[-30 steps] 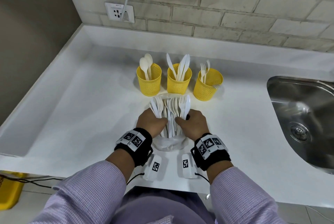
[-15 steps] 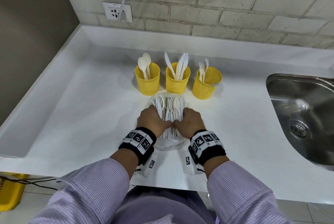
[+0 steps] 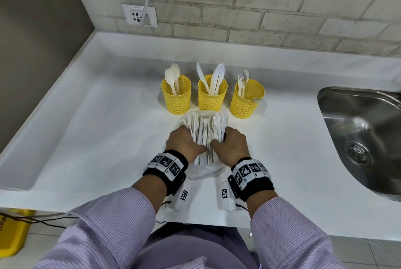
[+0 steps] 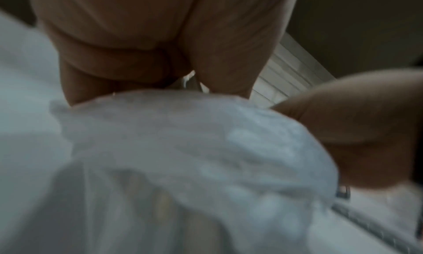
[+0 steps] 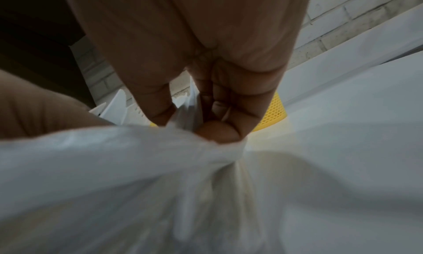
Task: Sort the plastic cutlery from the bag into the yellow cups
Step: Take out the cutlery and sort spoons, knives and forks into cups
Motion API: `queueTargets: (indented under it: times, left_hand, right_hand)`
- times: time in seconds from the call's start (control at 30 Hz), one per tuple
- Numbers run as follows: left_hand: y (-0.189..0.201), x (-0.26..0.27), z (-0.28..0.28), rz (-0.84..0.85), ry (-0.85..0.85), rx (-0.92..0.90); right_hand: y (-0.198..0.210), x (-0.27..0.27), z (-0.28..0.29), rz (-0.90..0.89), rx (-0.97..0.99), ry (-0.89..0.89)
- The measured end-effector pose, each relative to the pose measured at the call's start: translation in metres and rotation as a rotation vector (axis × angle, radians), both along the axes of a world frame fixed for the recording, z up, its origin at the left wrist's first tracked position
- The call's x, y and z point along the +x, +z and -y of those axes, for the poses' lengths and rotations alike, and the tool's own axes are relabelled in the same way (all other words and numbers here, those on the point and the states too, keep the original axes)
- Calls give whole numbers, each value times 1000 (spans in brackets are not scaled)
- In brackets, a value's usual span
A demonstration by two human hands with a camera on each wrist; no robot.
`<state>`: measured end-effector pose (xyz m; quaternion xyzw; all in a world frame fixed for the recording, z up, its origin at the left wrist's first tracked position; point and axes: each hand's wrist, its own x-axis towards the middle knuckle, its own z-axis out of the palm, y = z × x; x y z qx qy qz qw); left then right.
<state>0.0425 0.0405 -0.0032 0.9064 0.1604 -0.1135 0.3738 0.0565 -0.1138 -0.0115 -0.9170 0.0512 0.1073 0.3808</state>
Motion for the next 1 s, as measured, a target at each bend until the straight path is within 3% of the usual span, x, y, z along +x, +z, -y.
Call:
queueTargets:
  times: [0.2,0.33,0.6,0.83,1.0]
  left_hand:
    - [-2,-9,-9,67,61,-412]
    - [1,-11,-10,42,23,-547]
    - [-6,-8,-9,8,-33,-611]
    - [4,-8,-4,65,-185,-699]
    - [3,-9,0,125,-147,-754]
  right_hand:
    - [5,-2,5,21,60,3]
    - [12,-3,3,-14,92,43]
    - [17,-2,-2,-68,180,82]
    - [34,-2,-6,-89,174,149]
    - [38,-2,-8,-122,167,173]
